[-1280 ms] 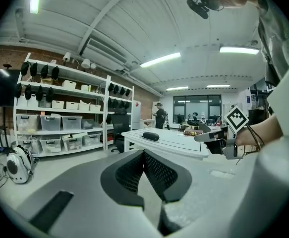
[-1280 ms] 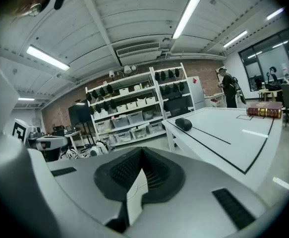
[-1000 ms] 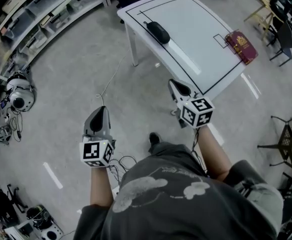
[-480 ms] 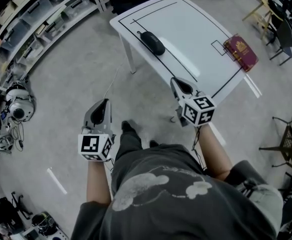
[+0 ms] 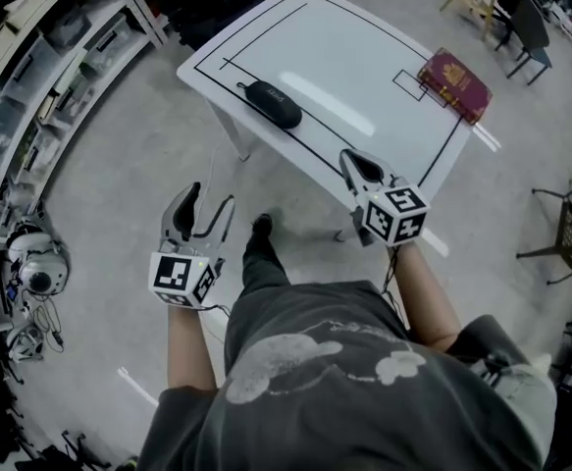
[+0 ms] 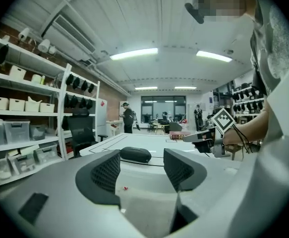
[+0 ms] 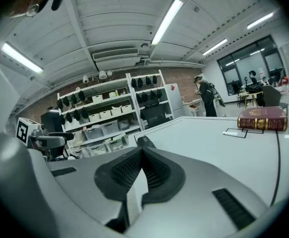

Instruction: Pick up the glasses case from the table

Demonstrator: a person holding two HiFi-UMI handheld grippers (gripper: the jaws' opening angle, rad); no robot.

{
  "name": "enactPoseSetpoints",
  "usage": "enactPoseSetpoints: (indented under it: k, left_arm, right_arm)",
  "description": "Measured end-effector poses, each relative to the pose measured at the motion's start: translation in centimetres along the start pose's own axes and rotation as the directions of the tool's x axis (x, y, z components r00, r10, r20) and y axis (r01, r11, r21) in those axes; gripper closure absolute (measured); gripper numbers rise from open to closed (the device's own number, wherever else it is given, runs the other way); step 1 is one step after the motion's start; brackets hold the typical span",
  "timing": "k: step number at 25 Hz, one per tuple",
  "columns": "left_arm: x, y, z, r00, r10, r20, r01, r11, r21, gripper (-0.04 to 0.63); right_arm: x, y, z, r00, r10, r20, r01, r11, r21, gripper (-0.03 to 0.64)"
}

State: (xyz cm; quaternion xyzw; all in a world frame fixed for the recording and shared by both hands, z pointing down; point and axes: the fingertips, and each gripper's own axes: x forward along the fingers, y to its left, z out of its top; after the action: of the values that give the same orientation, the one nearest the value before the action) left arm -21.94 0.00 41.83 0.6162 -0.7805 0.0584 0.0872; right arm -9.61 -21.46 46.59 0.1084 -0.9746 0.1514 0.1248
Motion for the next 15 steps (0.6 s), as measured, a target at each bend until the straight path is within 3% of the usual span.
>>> enactPoseSetpoints:
  k: [4, 7, 9, 15]
  left_arm:
    - [4.9, 2.3, 0.0, 0.99, -0.138, -0.037, 0.139, 0.99, 0.005, 0.301]
    - [8.5, 4.0, 0.3, 0.971, -0.232, -0.064, 0.233, 0.972, 0.004, 0.282]
    - [10.9, 4.9, 0.4, 0.947, -0.304, -0.101, 0.307, 0.952, 0.012, 0.267]
    - [16.6, 6.9, 1.2, 0.846, -0.49, -0.211, 0.511, 0.857, 0.059, 0.249]
  right_arm:
    - [1.5, -2.1, 0.6, 0.995, -0.101, 0.012, 0.101, 0.994, 0.032, 0.617]
    - [2.6, -3.5, 1.1, 0.985, -0.173, 0.004, 0.173, 0.984, 0.047, 0.617]
    - [3.5, -4.3, 1.7, 0.975, -0.224, 0.002, 0.224, 0.972, 0.069, 0.617]
    - [5.6, -5.6, 3.6, 0.935, -0.354, -0.002, 0.351, 0.927, 0.132, 0.617]
